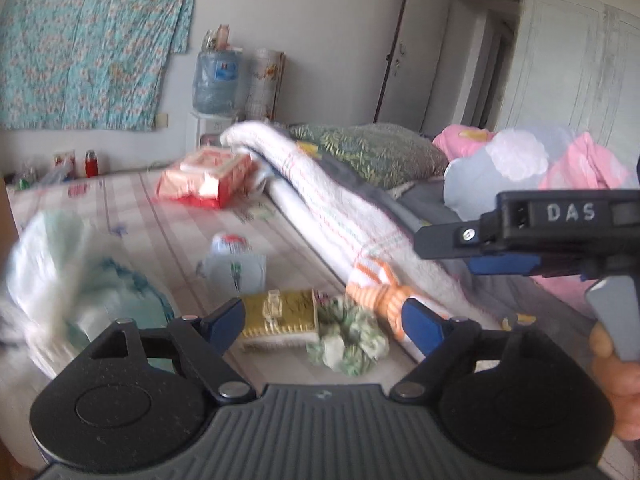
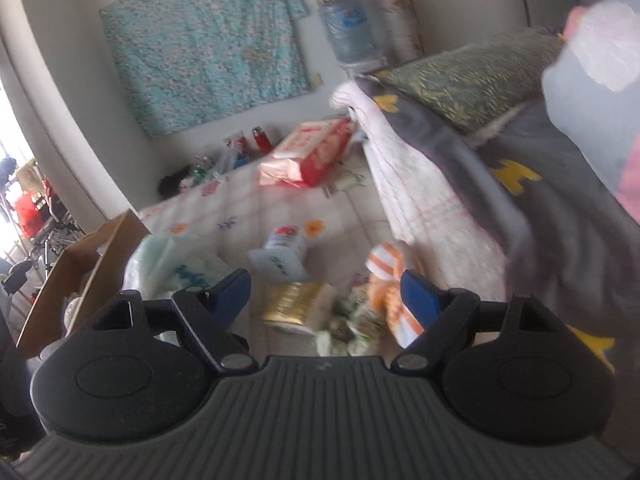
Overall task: Organize soft objects
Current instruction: 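Move both tools back over the bedsheet toward the remaining items, then move the right tool past the striped towel to the white yogurt cup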
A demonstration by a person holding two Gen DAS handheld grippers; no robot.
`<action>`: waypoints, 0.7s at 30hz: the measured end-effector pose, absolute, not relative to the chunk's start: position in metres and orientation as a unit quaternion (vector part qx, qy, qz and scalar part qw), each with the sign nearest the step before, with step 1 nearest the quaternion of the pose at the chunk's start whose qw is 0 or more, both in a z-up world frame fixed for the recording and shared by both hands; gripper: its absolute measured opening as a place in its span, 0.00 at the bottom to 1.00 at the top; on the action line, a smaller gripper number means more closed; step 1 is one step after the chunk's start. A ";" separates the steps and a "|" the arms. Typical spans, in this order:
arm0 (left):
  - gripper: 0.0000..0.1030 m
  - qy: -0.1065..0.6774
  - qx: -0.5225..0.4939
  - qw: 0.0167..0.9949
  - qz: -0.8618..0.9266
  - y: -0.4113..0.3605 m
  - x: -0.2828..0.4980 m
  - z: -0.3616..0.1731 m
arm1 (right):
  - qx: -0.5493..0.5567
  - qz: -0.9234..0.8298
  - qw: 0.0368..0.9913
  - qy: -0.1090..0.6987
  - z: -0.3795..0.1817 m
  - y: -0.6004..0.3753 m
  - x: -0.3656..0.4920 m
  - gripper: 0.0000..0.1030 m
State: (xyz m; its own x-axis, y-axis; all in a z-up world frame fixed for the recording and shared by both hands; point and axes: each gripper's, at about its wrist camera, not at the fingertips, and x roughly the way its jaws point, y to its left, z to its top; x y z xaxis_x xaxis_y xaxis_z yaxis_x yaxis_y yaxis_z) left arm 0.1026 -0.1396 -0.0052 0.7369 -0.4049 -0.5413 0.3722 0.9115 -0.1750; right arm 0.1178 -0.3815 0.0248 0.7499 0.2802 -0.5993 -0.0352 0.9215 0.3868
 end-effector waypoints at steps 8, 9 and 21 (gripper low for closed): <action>0.65 0.318 -0.036 0.925 -0.205 -0.134 0.103 -0.041 | 0.229 0.114 0.892 0.372 -0.005 -0.386 0.118 0.61; 0.64 0.321 -0.038 0.924 -0.204 -0.135 0.104 -0.044 | 0.232 0.114 0.892 0.372 -0.002 -0.383 0.118 0.56; 0.60 0.334 -0.015 0.916 -0.221 -0.152 0.102 -0.066 | 0.112 0.029 0.917 0.381 -0.007 -0.394 0.144 0.54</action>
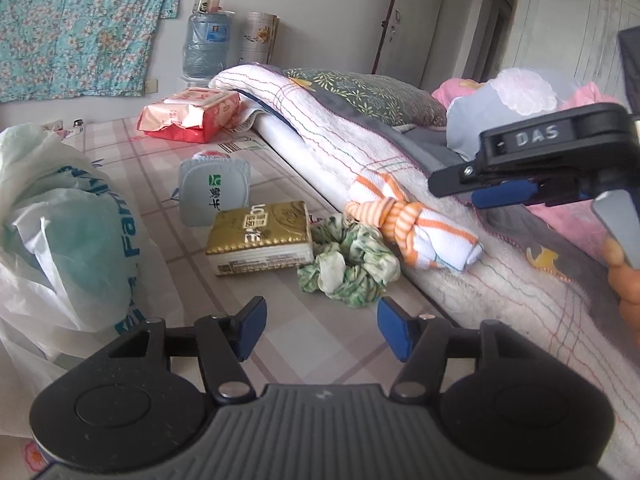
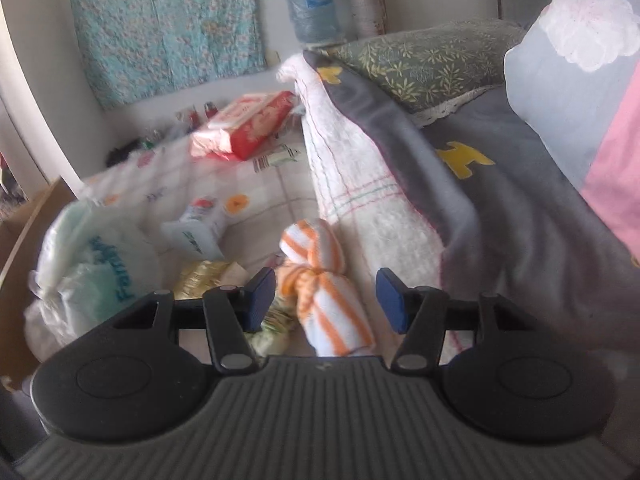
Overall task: Organize soft objects
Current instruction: 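Move the right tool past the striped towel to the white yogurt cup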
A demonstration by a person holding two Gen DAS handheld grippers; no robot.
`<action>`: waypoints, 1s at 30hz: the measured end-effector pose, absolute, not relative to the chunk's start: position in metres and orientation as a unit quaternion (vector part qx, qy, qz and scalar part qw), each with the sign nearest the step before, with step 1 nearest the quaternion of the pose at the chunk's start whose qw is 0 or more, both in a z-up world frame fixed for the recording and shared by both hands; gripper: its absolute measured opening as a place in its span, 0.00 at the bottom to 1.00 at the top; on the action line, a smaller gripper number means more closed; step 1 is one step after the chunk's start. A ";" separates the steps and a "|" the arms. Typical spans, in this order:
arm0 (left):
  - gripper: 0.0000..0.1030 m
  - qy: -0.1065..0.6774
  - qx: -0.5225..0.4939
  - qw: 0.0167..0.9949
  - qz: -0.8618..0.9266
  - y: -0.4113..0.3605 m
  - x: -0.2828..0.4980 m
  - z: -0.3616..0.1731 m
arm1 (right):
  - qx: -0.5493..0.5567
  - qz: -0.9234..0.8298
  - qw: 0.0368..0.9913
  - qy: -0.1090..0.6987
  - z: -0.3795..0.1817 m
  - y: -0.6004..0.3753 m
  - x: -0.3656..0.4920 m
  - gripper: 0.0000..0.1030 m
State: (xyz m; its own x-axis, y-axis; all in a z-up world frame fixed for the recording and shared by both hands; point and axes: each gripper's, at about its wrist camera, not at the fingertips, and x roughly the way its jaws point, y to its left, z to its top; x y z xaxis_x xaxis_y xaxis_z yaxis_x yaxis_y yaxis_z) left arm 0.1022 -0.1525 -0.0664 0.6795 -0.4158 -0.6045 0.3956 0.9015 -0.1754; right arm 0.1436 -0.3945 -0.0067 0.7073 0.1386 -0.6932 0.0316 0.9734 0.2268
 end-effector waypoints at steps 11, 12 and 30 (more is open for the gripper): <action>0.61 0.341 -0.007 0.915 -0.217 -0.153 0.103 -0.075 | 0.092 0.029 0.896 0.435 -0.040 -0.387 0.158 0.44; 0.61 0.343 -0.007 0.914 -0.216 -0.153 0.103 -0.075 | 0.094 0.026 0.895 0.434 -0.041 -0.388 0.158 0.40; 0.63 0.357 -0.017 0.911 -0.206 -0.144 0.103 -0.082 | 0.145 0.017 0.889 0.435 -0.037 -0.395 0.156 0.30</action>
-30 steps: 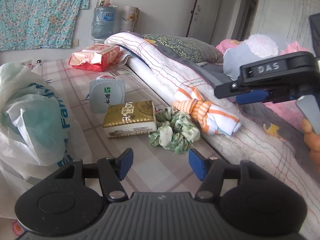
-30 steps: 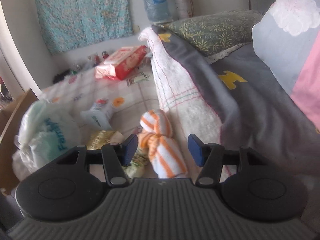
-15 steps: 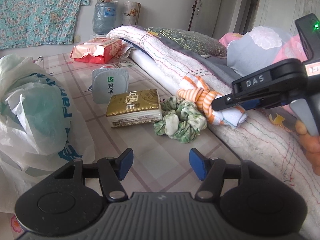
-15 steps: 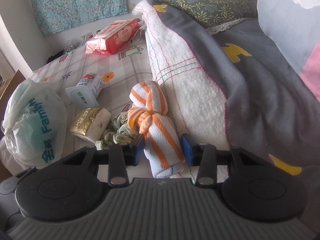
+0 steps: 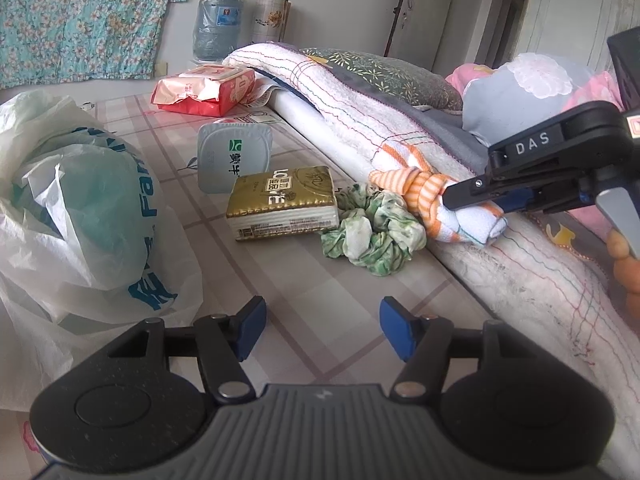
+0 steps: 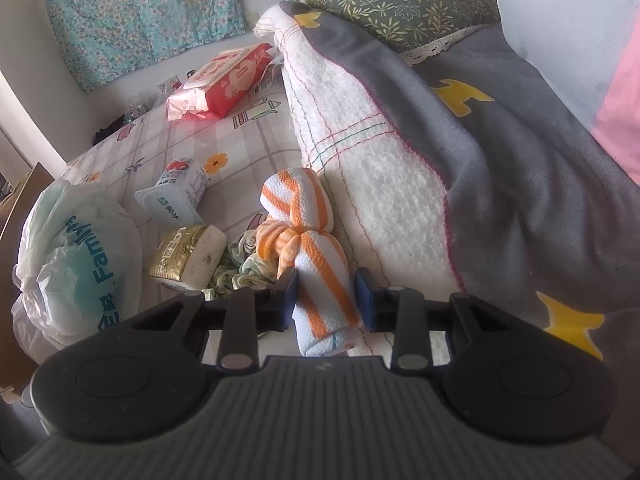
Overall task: Organize soft objects
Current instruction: 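Move the right tool past the striped towel to the white yogurt cup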
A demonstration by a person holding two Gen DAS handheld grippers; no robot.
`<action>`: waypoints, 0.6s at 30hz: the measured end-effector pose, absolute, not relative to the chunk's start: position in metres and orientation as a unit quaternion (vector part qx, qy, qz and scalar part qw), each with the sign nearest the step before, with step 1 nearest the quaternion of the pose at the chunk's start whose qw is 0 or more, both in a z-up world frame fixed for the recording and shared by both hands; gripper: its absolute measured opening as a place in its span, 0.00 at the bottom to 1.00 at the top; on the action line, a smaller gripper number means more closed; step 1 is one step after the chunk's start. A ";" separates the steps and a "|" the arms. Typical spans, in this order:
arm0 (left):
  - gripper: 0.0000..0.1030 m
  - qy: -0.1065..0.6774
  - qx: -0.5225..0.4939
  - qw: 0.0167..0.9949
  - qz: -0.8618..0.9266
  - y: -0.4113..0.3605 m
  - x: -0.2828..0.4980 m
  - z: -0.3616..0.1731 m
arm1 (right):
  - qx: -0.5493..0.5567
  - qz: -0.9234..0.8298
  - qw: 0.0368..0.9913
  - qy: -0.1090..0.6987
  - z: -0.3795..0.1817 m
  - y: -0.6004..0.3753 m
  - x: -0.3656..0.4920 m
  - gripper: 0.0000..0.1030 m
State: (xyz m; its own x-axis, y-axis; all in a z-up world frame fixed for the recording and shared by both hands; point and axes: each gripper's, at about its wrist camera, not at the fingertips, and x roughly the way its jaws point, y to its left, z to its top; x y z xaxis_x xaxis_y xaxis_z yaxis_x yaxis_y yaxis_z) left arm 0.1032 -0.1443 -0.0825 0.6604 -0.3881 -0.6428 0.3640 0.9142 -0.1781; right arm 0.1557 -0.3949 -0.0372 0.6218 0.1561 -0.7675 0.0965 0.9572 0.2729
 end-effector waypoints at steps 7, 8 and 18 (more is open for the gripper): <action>0.63 0.344 -0.019 0.918 -0.198 -0.143 0.102 -0.076 | 0.145 0.010 0.894 0.425 -0.031 -0.394 0.156 0.36; 0.63 0.338 -0.018 0.920 -0.196 -0.143 0.103 -0.072 | 0.149 0.015 0.896 0.419 -0.028 -0.395 0.156 0.38; 0.62 0.277 0.013 0.948 -0.157 -0.138 0.135 -0.027 | 0.148 0.125 0.902 0.385 0.005 -0.377 0.187 0.45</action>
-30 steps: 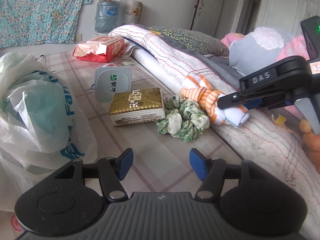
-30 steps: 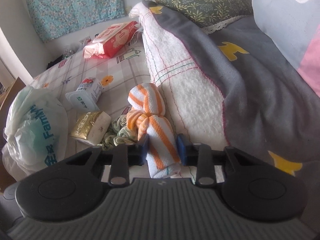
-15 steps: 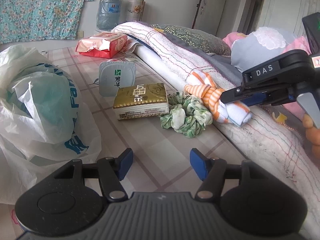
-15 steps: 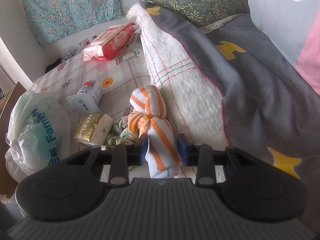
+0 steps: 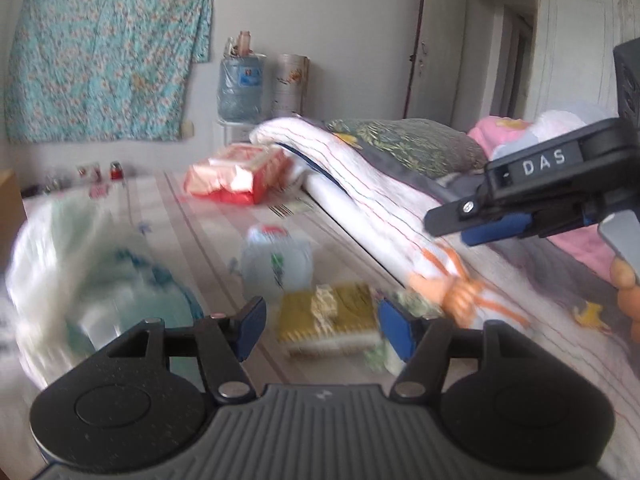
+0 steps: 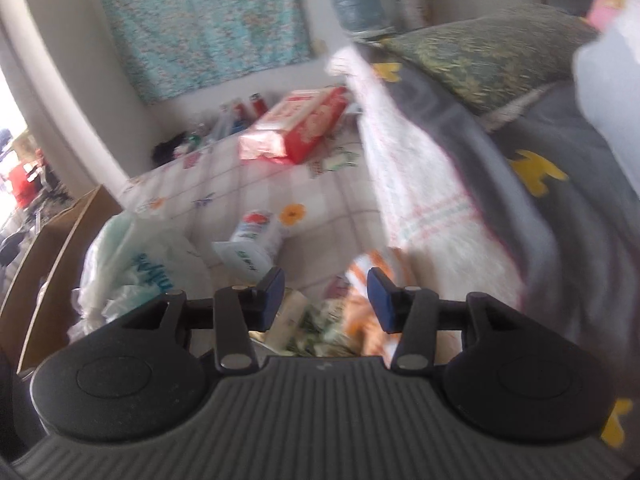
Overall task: Organize soft objects
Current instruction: 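Move the right tool past the striped towel to the white yogurt cup, then close the right tool on the white yogurt cup while the left tool grips it too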
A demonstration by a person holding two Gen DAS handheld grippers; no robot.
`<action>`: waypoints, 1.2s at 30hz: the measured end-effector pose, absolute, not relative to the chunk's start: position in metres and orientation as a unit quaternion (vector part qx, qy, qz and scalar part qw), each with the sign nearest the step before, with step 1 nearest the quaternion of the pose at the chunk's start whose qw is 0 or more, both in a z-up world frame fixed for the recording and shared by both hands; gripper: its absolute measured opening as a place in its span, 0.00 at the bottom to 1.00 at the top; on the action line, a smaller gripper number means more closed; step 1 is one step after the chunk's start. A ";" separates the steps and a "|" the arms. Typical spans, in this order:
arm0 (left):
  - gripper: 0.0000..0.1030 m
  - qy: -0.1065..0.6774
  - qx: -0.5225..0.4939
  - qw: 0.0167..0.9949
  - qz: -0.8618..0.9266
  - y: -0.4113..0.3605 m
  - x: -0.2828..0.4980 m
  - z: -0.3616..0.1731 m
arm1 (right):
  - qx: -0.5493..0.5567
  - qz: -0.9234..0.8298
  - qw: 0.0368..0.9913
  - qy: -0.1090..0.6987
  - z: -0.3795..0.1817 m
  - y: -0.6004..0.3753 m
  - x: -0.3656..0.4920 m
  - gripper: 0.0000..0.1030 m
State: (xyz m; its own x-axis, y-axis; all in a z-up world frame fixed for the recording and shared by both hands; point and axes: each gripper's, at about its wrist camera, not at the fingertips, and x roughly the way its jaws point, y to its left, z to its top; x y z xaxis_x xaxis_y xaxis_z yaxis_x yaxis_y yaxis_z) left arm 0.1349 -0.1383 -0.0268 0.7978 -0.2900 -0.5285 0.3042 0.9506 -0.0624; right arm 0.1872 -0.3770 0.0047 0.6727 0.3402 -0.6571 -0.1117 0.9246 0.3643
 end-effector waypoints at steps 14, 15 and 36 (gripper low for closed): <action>0.53 0.410 0.103 0.893 -0.154 -0.138 0.244 -0.023 | 0.101 0.250 0.861 0.432 -0.031 -0.329 0.280 0.45; 0.51 0.417 0.105 0.890 -0.153 -0.138 0.250 -0.026 | 0.099 0.255 0.858 0.434 -0.036 -0.326 0.283 0.45; 0.28 0.463 -0.005 0.871 -0.165 -0.131 0.297 -0.020 | 0.216 0.272 0.823 0.449 -0.050 -0.347 0.321 0.19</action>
